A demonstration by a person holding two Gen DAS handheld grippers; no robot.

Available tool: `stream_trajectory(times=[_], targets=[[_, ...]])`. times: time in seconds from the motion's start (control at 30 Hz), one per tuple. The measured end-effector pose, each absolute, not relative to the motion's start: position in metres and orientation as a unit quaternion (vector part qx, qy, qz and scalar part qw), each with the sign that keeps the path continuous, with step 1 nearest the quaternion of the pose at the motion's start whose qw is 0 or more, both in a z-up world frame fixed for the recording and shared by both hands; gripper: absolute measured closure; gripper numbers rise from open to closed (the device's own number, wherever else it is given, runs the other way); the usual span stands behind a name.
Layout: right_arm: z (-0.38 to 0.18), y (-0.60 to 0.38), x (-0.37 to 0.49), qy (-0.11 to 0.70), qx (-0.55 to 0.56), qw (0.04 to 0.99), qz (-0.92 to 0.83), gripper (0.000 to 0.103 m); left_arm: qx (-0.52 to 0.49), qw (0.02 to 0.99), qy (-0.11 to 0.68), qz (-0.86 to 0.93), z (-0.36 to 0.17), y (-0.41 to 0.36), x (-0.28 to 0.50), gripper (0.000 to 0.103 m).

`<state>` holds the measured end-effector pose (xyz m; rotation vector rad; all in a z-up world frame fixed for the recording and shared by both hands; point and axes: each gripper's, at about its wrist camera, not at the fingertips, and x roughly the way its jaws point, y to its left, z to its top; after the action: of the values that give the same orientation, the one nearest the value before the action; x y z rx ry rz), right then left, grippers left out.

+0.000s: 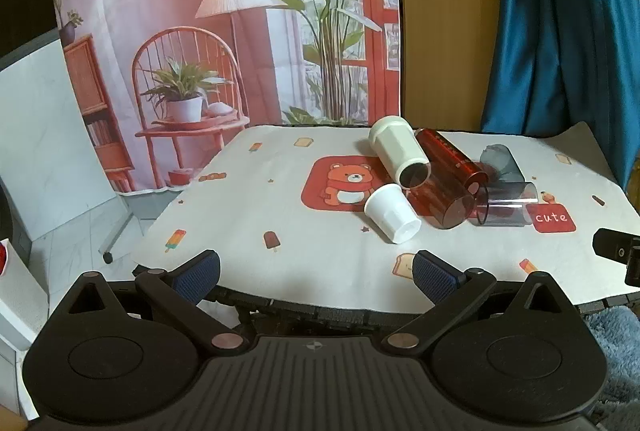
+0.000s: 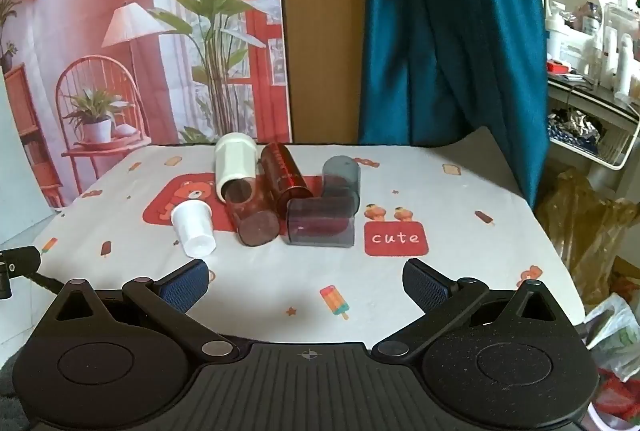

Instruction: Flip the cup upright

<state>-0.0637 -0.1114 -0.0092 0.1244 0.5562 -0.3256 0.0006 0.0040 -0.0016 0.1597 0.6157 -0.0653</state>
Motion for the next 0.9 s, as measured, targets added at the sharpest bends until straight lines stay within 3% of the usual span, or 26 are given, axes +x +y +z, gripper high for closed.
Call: stream_trajectory(times=[0.9], targets=[[-0.0105,-0.1131,-0.0671,0.271,0.072,0.946,-0.161,0.0,0.081,0.947,0.308,-0.041,-0.0021,0.0034,0.0025,0.0]])
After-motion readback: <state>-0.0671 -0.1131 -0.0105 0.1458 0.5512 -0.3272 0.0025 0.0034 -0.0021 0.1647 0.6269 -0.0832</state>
